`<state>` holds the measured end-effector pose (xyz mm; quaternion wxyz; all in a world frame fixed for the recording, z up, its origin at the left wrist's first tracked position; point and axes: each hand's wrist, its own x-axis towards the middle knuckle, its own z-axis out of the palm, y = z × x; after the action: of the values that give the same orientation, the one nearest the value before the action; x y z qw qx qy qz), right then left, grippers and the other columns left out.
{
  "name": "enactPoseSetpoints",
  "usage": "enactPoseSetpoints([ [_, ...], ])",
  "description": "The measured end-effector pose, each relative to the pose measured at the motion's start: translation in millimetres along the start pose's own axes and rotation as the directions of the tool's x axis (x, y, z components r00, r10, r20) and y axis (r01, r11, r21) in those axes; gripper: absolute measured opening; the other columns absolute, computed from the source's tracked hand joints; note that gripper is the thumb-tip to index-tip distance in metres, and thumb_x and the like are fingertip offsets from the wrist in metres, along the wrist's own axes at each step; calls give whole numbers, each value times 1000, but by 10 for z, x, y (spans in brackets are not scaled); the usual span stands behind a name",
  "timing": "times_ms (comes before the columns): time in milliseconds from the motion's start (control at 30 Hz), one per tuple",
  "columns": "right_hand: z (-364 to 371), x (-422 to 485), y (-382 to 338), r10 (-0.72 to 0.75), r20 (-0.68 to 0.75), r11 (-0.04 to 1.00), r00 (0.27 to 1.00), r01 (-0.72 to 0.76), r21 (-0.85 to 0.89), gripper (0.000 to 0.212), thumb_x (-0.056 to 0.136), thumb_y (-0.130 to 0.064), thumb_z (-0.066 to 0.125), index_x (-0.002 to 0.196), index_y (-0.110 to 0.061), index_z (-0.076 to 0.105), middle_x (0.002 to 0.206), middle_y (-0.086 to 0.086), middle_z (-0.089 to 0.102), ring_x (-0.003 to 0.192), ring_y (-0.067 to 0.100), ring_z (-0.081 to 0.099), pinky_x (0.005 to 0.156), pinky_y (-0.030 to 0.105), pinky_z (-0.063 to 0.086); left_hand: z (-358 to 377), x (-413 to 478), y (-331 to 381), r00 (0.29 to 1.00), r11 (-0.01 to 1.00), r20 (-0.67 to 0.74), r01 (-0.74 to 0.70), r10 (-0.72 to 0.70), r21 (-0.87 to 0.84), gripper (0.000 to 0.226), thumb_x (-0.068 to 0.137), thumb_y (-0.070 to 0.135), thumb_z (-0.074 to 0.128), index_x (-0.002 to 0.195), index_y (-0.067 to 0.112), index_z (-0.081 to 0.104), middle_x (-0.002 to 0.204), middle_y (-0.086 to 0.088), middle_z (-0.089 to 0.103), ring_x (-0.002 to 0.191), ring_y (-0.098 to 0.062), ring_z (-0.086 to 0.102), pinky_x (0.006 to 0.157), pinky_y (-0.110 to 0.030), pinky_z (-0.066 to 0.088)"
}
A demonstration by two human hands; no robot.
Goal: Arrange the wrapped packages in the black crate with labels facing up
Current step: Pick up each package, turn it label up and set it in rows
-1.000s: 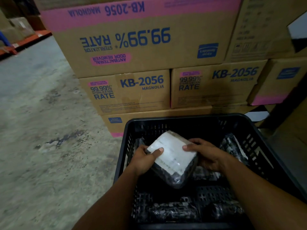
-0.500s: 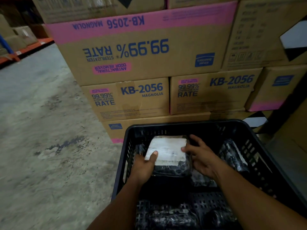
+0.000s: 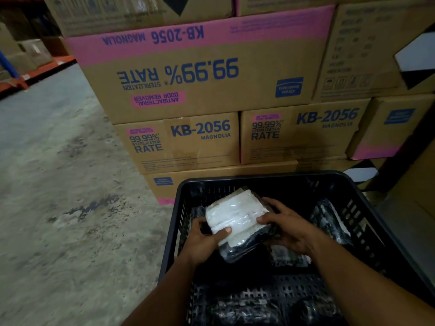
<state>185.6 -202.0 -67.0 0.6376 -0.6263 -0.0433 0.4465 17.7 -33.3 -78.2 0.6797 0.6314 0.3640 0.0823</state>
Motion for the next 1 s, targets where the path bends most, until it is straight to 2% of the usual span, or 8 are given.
enactPoseSetpoints([
  [67,-76,27,-20,-53,-92,996,994,59,64,52,70,-1,71,118,-18,62,106,13,70,92,32,66,76,44,54,-2,-6,42,998,999,-34,48,-48,-6,53,78,9,84,110,18,43,115,-13,68,86,-16,69,78,-38,61],
  [167,-160,64,-1,-68,-25,991,997,71,118,36,73,-2,65,108,-7,68,103,21,69,88,32,68,83,42,51,-32,3,22,998,998,34,60,-61,27,87,72,6,88,130,35,29,113,-15,71,83,-16,73,60,-23,59],
  [300,-118,95,117,-96,-117,985,989,111,134,41,77,-11,75,115,-4,65,111,23,72,93,35,70,88,47,56,22,4,-40,992,983,98,61,-79,171,57,78,10,84,129,5,59,111,-19,74,84,-22,75,72,-32,63],
  [500,1,152,233,-155,-269,988,951,155,-23,58,67,1,83,115,-20,58,100,13,74,72,22,73,51,27,54,18,-4,-58,999,970,-40,-11,21,242,43,83,21,81,118,2,65,112,-18,75,94,-26,73,90,-45,60],
  [600,-12,255,193,-205,-334,978,920,202,-44,54,71,-5,83,119,-21,62,107,10,72,81,23,72,66,30,56,31,-58,20,989,872,-66,-86,134,483,48,89,40,71,129,16,62,114,-6,74,99,-19,70,89,-33,57],
  [733,-15,444,263,-240,-359,948,902,137,-288,71,72,-11,84,137,-12,54,121,14,65,101,29,66,85,37,56,-76,-36,99,957,679,-95,-122,274,724,53,91,35,64,141,19,54,135,-11,63,121,-29,61,101,-39,52],
  [867,134,643,519,-219,-324,928,920,93,-362,74,77,-6,80,142,-3,46,134,20,60,119,31,59,100,37,48,-113,-52,11,981,484,-3,-92,193,870,55,89,29,65,141,17,53,144,-14,50,132,-33,48,107,-40,45],
  [1000,337,862,678,-127,-312,927,941,1,-374,67,82,-15,75,143,-8,48,137,18,60,123,32,58,107,42,46,-122,-8,-34,982,476,2,-93,188,874,53,90,23,61,142,17,54,147,-10,48,135,-30,44,111,-39,42],
])
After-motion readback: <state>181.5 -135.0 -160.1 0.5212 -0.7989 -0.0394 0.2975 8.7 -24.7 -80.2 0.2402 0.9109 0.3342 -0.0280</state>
